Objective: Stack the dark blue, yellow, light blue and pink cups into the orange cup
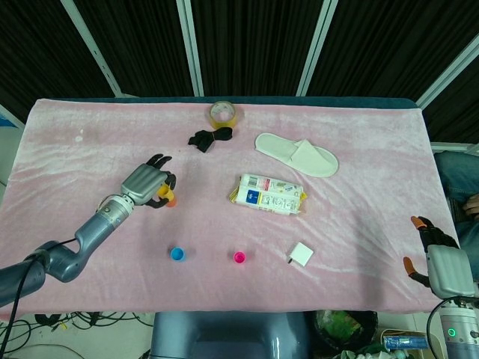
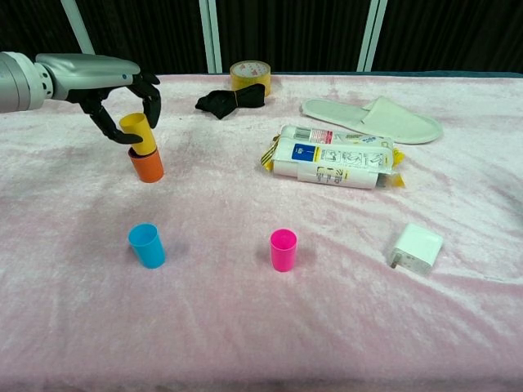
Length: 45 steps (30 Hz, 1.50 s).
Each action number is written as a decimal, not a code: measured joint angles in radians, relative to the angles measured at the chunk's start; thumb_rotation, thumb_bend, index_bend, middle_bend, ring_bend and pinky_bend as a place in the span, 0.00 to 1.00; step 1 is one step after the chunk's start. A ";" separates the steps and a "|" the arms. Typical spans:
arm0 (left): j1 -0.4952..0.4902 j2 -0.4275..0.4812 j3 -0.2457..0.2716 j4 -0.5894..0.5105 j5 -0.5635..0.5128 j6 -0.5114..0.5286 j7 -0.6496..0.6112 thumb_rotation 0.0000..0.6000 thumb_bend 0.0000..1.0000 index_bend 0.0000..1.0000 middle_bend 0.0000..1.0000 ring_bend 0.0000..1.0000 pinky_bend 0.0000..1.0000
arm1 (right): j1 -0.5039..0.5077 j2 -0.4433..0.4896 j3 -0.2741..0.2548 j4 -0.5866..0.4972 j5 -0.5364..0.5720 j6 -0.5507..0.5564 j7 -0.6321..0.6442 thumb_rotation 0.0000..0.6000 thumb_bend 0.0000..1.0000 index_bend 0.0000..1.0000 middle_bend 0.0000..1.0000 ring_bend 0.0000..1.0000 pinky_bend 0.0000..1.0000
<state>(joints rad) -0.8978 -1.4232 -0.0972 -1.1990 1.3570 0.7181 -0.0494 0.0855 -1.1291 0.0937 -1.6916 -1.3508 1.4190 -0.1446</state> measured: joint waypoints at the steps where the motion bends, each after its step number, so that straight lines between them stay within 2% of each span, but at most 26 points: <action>1: -0.002 -0.002 0.001 0.002 0.001 -0.003 0.000 1.00 0.39 0.48 0.49 0.00 0.00 | 0.000 0.000 0.000 0.000 0.000 0.000 0.001 1.00 0.30 0.13 0.10 0.17 0.24; 5: -0.006 -0.005 0.005 0.006 0.002 -0.013 0.005 1.00 0.39 0.47 0.48 0.00 0.00 | 0.000 0.000 0.000 0.000 0.000 0.000 0.001 1.00 0.30 0.13 0.10 0.17 0.24; 8: -0.007 -0.007 0.004 0.009 -0.002 -0.014 0.007 1.00 0.37 0.43 0.46 0.00 0.00 | 0.000 0.000 0.000 -0.001 0.001 -0.001 0.001 1.00 0.30 0.13 0.10 0.17 0.24; 12: -0.007 -0.009 0.007 0.016 -0.012 -0.026 0.020 1.00 0.27 0.32 0.35 0.00 0.00 | 0.000 0.001 0.000 -0.001 0.000 -0.001 0.002 1.00 0.30 0.13 0.10 0.17 0.24; 14: -0.007 -0.008 0.009 0.016 -0.019 -0.033 0.032 1.00 0.25 0.27 0.29 0.00 0.00 | 0.000 0.001 0.000 -0.003 0.002 -0.002 0.005 1.00 0.30 0.13 0.10 0.17 0.24; 17: -0.004 -0.003 0.009 0.005 -0.027 -0.034 0.037 1.00 0.25 0.22 0.25 0.00 0.00 | 0.000 0.001 -0.001 -0.004 0.001 -0.003 0.004 1.00 0.30 0.13 0.10 0.17 0.24; 25: 0.005 0.024 0.005 -0.035 -0.028 -0.009 0.049 1.00 0.25 0.20 0.24 0.00 0.00 | 0.000 0.001 0.001 -0.003 0.002 -0.001 0.004 1.00 0.30 0.13 0.10 0.17 0.24; 28: 0.019 0.053 0.005 -0.084 -0.012 0.034 0.051 1.00 0.25 0.20 0.25 0.00 0.00 | 0.000 0.001 0.001 -0.002 0.004 -0.002 0.004 1.00 0.30 0.13 0.10 0.17 0.24; 34: 0.083 0.156 0.026 -0.252 0.069 0.181 0.069 1.00 0.25 0.20 0.25 0.00 0.00 | 0.000 0.001 -0.001 -0.006 0.002 -0.002 0.002 1.00 0.30 0.13 0.10 0.17 0.24; 39: 0.148 0.259 0.087 -0.402 0.153 0.259 0.097 1.00 0.25 0.19 0.25 0.00 0.00 | -0.002 0.001 -0.001 -0.008 0.000 0.003 -0.001 1.00 0.30 0.13 0.10 0.17 0.24; 42: 0.174 0.308 0.136 -0.464 0.188 0.262 0.120 1.00 0.25 0.19 0.25 0.00 0.00 | -0.003 0.001 -0.002 -0.009 -0.001 0.005 -0.002 1.00 0.30 0.13 0.10 0.17 0.24; 45: 0.187 0.315 0.171 -0.494 0.210 0.242 0.166 1.00 0.25 0.20 0.26 0.00 0.00 | -0.003 0.001 0.000 -0.008 0.001 0.004 0.000 1.00 0.30 0.13 0.10 0.17 0.24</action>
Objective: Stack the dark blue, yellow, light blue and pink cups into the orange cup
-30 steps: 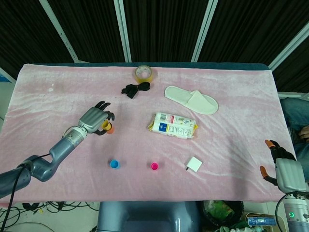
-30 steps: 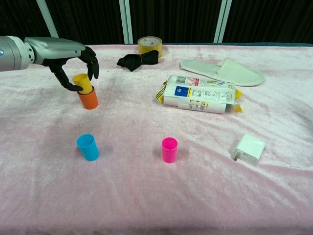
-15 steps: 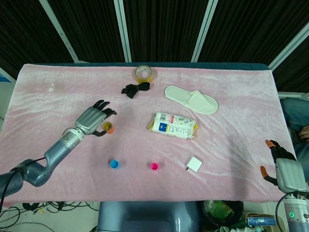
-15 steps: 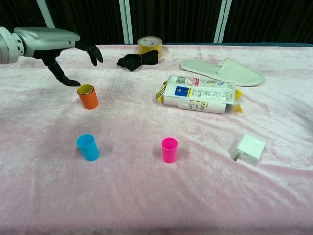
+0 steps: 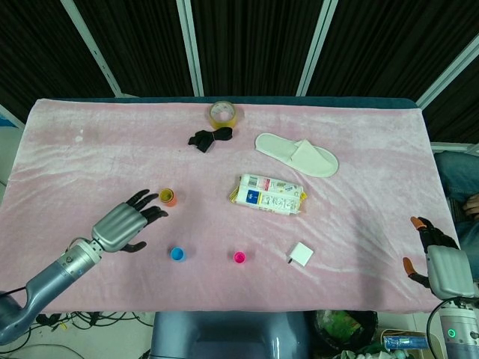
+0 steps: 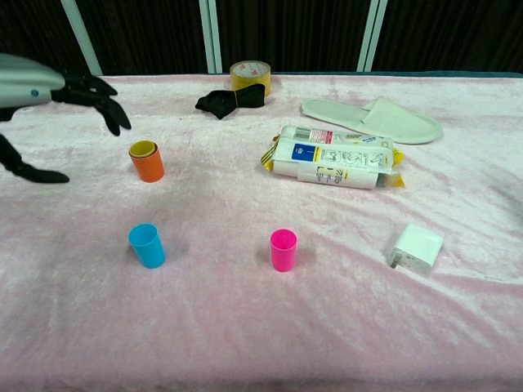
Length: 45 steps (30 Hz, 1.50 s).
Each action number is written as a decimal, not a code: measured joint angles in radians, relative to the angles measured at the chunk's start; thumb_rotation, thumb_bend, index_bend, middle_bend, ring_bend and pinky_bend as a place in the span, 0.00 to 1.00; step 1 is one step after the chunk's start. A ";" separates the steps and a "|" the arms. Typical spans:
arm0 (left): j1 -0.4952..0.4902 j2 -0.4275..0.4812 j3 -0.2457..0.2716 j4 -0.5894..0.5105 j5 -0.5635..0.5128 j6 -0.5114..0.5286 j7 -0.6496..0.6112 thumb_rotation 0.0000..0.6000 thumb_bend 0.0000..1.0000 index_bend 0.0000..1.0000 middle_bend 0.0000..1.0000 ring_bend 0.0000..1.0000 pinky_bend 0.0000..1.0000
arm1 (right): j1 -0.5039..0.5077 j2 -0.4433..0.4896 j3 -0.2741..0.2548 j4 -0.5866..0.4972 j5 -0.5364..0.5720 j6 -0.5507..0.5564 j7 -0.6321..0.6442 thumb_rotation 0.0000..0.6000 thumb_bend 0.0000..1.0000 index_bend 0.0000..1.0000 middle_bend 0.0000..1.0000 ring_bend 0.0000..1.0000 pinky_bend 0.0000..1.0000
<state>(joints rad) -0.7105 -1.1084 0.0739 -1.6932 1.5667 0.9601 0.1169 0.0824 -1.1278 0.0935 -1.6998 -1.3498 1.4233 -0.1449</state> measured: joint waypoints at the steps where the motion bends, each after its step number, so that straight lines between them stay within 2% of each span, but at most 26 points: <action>1: 0.003 -0.002 0.006 -0.006 0.007 -0.008 0.012 1.00 0.25 0.20 0.26 0.00 0.00 | 0.000 0.000 0.001 0.001 0.001 0.000 0.001 1.00 0.30 0.13 0.10 0.17 0.24; 5: 0.005 -0.038 0.018 -0.004 0.026 -0.033 0.037 1.00 0.25 0.23 0.28 0.00 0.00 | 0.001 0.001 0.001 0.001 0.001 -0.001 0.004 1.00 0.30 0.13 0.10 0.17 0.24; 11: -0.002 -0.103 0.006 0.035 0.010 -0.069 0.081 1.00 0.25 0.24 0.29 0.00 0.00 | 0.001 0.001 0.003 0.002 0.003 -0.002 0.006 1.00 0.30 0.13 0.10 0.17 0.24; 23: -0.044 -0.186 -0.013 0.092 -0.010 -0.150 0.080 1.00 0.25 0.27 0.33 0.00 0.00 | 0.002 0.001 0.004 0.001 0.005 -0.004 0.007 1.00 0.30 0.13 0.10 0.17 0.24; 32: -0.062 -0.228 -0.011 0.124 -0.026 -0.190 0.085 1.00 0.26 0.33 0.41 0.00 0.00 | 0.003 0.002 0.004 0.002 0.006 -0.008 0.010 1.00 0.30 0.13 0.10 0.17 0.24; 45: -0.073 -0.252 -0.020 0.149 -0.031 -0.192 0.066 1.00 0.29 0.39 0.45 0.00 0.00 | 0.004 0.002 0.004 0.002 0.008 -0.009 0.009 1.00 0.30 0.13 0.10 0.17 0.24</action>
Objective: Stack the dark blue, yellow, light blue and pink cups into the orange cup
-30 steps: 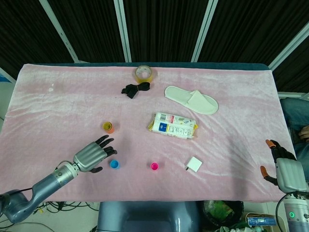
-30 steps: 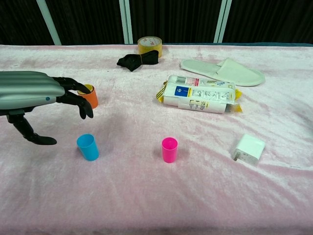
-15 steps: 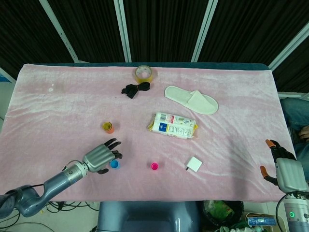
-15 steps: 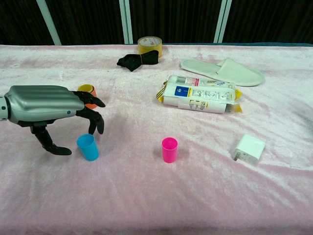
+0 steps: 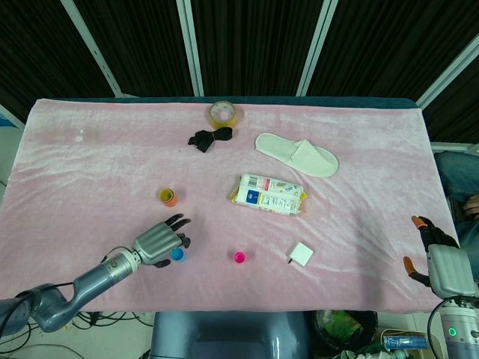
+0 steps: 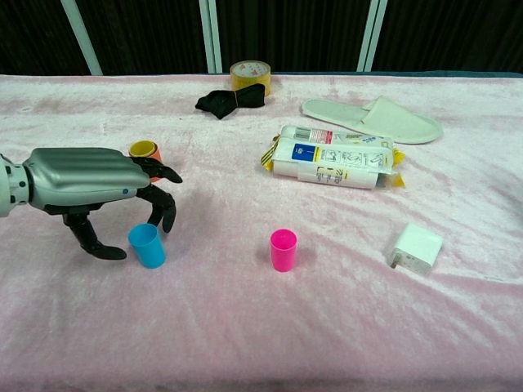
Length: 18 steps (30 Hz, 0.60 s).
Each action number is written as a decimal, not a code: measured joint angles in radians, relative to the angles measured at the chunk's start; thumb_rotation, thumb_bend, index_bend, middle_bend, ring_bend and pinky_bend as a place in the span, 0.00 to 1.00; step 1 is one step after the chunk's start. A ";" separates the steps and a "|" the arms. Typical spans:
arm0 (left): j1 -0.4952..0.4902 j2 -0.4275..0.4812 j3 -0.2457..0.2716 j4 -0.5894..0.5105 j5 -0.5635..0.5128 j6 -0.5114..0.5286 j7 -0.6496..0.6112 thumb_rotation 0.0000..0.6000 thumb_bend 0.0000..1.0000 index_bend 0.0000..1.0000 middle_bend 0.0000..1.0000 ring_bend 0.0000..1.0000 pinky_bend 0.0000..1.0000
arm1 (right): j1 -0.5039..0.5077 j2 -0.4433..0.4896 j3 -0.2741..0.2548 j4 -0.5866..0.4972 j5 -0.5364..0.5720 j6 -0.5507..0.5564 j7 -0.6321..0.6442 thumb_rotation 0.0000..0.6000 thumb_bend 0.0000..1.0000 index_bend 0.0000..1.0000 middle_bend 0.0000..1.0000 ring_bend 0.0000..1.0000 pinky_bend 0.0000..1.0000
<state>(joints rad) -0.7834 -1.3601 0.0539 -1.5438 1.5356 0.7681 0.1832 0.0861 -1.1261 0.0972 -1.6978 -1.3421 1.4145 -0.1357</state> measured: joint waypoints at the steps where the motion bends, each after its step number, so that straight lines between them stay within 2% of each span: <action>1: -0.001 -0.002 -0.001 0.002 0.002 0.003 -0.004 1.00 0.29 0.39 0.45 0.00 0.00 | 0.000 0.000 0.000 0.000 0.000 0.000 0.000 1.00 0.30 0.13 0.10 0.17 0.24; 18: -0.020 -0.026 0.005 0.026 0.018 -0.005 -0.026 1.00 0.35 0.47 0.51 0.00 0.00 | 0.001 0.001 0.001 0.001 0.000 0.000 0.004 1.00 0.30 0.13 0.10 0.17 0.24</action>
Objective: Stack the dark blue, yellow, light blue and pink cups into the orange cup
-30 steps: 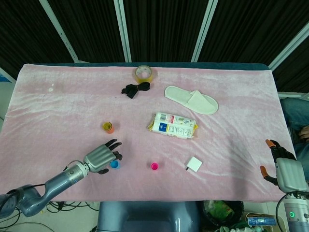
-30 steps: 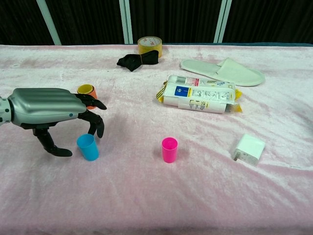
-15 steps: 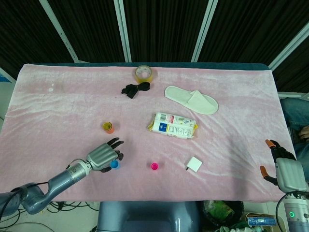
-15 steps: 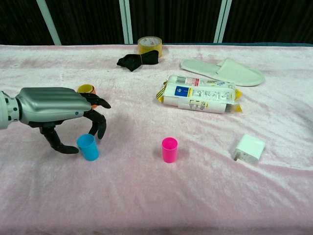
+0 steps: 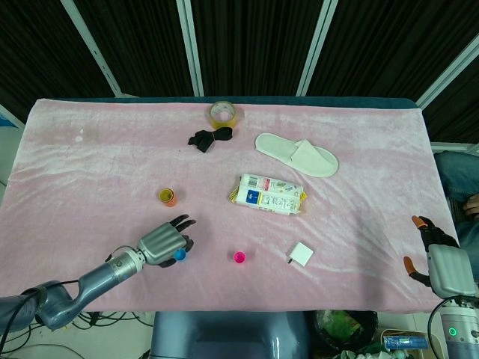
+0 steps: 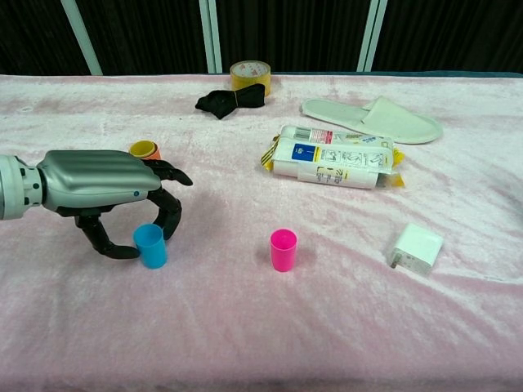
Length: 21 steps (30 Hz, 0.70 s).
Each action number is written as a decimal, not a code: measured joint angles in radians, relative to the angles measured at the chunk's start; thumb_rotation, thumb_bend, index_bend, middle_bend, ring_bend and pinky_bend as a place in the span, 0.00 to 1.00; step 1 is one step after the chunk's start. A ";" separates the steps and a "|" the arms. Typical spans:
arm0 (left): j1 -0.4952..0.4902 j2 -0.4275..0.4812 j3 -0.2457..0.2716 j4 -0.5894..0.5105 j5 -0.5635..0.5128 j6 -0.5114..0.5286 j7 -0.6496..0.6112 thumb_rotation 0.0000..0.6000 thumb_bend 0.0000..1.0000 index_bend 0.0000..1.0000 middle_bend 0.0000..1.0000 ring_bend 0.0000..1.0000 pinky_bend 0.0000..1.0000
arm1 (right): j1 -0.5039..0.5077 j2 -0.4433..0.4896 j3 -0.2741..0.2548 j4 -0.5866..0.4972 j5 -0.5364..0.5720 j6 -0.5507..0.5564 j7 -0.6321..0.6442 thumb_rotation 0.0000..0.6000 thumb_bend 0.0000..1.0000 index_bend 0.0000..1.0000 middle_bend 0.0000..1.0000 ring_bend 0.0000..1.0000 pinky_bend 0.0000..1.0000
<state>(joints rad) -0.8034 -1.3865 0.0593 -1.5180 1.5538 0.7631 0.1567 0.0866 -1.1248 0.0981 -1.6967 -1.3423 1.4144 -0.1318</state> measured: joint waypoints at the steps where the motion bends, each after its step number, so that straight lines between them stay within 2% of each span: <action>1: -0.001 -0.001 0.001 0.000 0.000 0.000 0.000 1.00 0.35 0.48 0.52 0.00 0.00 | 0.000 0.000 0.000 0.000 0.000 0.000 0.000 1.00 0.30 0.13 0.10 0.17 0.24; 7: -0.001 0.003 0.004 0.000 -0.002 -0.001 0.000 1.00 0.35 0.49 0.53 0.01 0.00 | 0.000 0.001 0.000 0.000 0.000 0.000 0.002 1.00 0.30 0.13 0.10 0.17 0.24; 13: 0.007 0.040 -0.009 -0.024 0.002 0.047 -0.021 1.00 0.35 0.49 0.52 0.01 0.00 | 0.000 0.000 0.000 -0.001 0.001 0.000 0.002 1.00 0.30 0.13 0.10 0.17 0.24; 21: 0.013 0.138 -0.086 -0.045 -0.014 0.142 -0.063 1.00 0.35 0.48 0.52 0.01 0.00 | -0.002 -0.002 -0.002 -0.003 0.000 0.003 -0.004 1.00 0.30 0.13 0.10 0.17 0.24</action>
<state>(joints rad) -0.7905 -1.2488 -0.0272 -1.5626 1.5401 0.9053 0.0936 0.0847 -1.1264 0.0963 -1.7001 -1.3422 1.4174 -0.1359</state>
